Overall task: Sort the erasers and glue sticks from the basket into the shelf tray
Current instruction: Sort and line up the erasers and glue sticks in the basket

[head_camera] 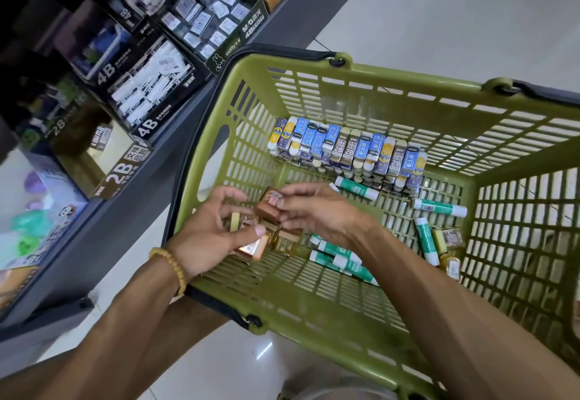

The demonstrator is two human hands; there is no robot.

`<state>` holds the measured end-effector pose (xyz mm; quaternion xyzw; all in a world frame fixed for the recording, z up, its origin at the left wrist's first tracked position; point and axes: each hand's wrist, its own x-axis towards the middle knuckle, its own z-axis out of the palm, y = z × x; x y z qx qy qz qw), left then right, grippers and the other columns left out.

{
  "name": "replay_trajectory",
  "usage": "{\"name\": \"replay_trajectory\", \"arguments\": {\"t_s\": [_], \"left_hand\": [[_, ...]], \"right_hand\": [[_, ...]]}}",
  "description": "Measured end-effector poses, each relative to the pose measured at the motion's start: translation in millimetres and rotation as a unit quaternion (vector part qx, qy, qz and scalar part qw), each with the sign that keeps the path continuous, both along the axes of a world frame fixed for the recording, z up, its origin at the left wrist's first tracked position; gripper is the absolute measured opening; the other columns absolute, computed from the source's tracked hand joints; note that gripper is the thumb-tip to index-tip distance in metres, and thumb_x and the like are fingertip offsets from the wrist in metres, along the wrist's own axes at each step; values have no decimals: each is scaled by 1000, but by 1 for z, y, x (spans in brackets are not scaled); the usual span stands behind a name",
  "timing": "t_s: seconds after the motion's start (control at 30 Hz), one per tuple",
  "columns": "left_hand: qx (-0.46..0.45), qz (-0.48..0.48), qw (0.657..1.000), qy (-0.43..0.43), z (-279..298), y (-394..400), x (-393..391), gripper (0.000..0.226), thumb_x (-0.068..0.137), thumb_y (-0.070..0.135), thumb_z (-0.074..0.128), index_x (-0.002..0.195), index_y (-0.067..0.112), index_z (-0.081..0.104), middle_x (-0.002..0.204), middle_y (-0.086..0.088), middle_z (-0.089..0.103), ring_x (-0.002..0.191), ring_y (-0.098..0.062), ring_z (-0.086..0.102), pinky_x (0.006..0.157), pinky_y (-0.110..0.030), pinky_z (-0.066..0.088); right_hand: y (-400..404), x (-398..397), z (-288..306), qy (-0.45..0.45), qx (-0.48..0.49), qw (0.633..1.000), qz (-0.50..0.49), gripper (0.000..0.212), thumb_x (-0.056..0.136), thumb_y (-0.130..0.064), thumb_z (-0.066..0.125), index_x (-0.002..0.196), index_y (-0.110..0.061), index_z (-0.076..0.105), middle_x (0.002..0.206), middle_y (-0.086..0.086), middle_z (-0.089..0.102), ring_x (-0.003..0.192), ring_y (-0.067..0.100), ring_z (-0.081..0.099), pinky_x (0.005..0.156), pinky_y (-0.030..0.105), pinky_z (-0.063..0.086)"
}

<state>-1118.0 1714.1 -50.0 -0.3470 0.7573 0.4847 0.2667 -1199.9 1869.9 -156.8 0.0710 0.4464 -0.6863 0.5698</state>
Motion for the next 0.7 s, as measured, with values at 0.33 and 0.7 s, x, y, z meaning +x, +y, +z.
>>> {"name": "replay_trajectory", "arguments": {"t_s": [0.33, 0.7], "left_hand": [[-65, -34, 997, -18, 11, -1, 11, 43, 69, 28, 84, 107, 26, 64, 100, 17, 59, 69, 5, 64, 65, -4, 45], [-70, -26, 997, -12, 8, -8, 15, 65, 64, 46, 86, 122, 33, 60, 116, 10, 67, 103, -8, 66, 97, -29, 49]], "right_hand": [[-30, -5, -26, 250, 258, 928, 98, 24, 84, -14, 79, 105, -7, 70, 86, -3, 64, 86, 18, 67, 88, 34, 58], [-37, 10, -17, 524, 260, 774, 243, 23, 84, -40, 76, 100, -23, 74, 101, -5, 53, 93, 18, 57, 77, 29, 44]]}}
